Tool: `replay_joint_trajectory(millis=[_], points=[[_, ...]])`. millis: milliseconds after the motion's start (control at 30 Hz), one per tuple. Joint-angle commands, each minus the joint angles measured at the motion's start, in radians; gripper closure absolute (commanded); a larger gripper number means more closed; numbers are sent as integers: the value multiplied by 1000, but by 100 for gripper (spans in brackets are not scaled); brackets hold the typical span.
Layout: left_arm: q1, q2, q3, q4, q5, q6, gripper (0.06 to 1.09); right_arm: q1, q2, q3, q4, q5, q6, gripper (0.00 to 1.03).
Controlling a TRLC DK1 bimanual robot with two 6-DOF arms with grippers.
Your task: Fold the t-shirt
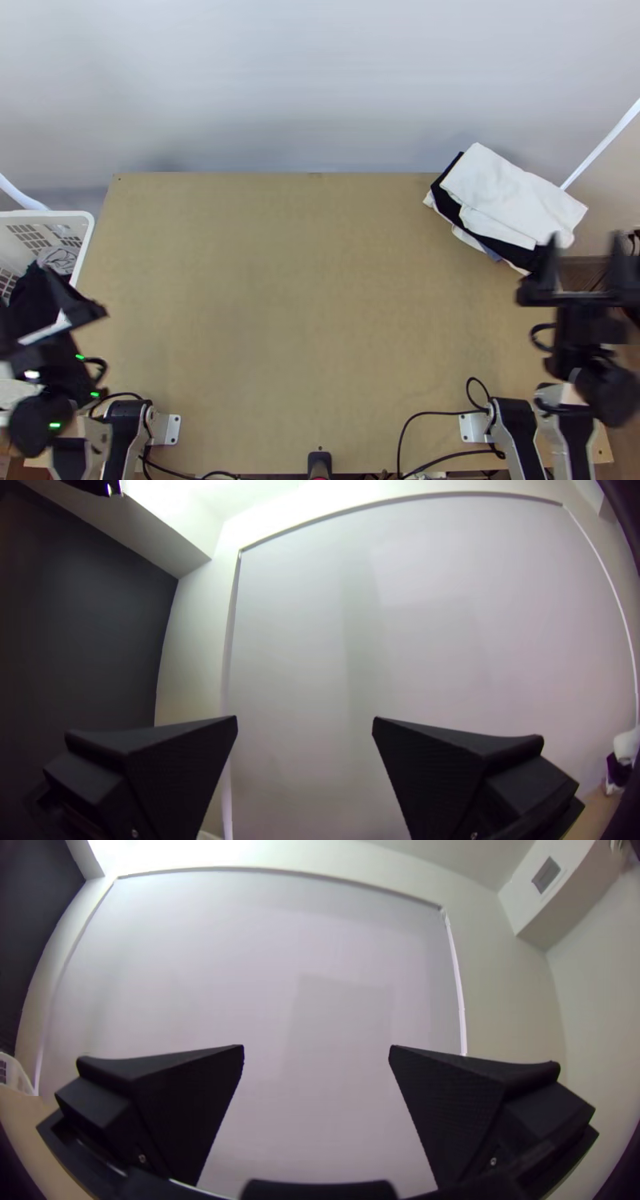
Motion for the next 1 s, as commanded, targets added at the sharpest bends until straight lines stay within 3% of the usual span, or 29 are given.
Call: replay_joint_trajectory(millis=[0,167,233,333,533,667,967], points=[[10,-61,-113,-22,-110,23,10,4,-57,-139,11,-2,42,4],[47,-64,-254,-48,-130,-3,10,6,-258,-371,-3,-2,69,4],[50,-63,-309,-60,-129,-25,10,23,-393,-397,-166,0,105,4],[48,-63,-337,-187,-115,-137,10,41,-388,-397,-241,24,135,4],[27,-26,-345,-250,83,-258,10,41,-387,-394,-630,40,134,4],[17,-17,-342,-276,229,-284,10,41,-385,-391,-641,61,131,4],[22,-58,-342,-275,230,-279,10,43,-385,-391,-641,61,131,4]])
